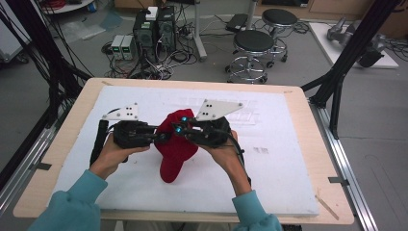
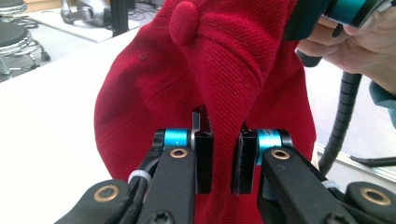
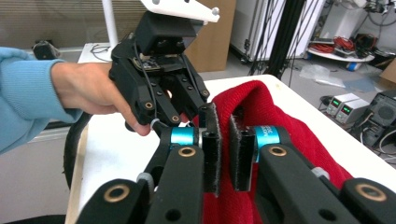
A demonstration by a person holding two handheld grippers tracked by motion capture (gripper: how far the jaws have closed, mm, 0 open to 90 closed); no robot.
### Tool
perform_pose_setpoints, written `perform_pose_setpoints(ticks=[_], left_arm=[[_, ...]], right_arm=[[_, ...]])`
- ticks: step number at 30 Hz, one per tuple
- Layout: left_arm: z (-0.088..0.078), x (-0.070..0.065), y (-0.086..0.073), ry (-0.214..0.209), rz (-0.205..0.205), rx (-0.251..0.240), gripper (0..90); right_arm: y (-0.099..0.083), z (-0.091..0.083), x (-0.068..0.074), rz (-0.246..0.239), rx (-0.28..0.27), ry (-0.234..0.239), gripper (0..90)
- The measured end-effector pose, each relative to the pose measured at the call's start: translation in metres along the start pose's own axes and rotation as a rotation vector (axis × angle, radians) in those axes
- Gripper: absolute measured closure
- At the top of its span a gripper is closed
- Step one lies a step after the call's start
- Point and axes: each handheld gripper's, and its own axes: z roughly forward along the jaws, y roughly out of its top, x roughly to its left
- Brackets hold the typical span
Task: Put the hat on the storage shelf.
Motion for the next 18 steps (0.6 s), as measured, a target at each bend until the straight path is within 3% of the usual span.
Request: perform_pose_setpoints(ticks=[4, 5, 6, 8, 10, 13, 18], left_arm=[[0.0, -0.0005, 0.0004, 0.015, 0.003, 0.002, 83.4], [-0.0001, -0.0005, 0.0004, 0.017, 0.001, 0.002, 83.6], [-0.0004, -0.0006, 0.0006, 0.023, 0.003, 0.003, 83.6], [-0.001, -0.0004, 0.0008, 0.034, 0.001, 0.001, 83.6], [-0.0017, -0.0004, 0.0009, 0.035, -0.002, 0.001, 83.7], [-0.0026, -0.0011, 0.0012, 0.042, 0.003, 0.004, 83.7], [-0.0036, -0.001, 0.0019, 0.062, 0.003, 0.007, 83.7]], right_arm=[[-0.0001, -0.0004, -0.0006, 0.011, -0.016, -0.006, 65.6], [0.0, 0.0001, 0.0002, 0.01, -0.02, -0.043, 50.2], [0.0, 0.0001, 0.0002, 0.01, -0.02, -0.043, 50.2], [-0.0003, 0.0011, 0.0009, 0.024, -0.029, -0.055, 34.9], [-0.0011, 0.0019, 0.0016, 0.036, -0.025, -0.114, 18.0], [-0.0015, 0.0007, 0.0013, 0.052, -0.029, -0.13, 11.0], [-0.0032, -0.0078, 0.0059, 0.07, -0.037, -0.161, 11.0]])
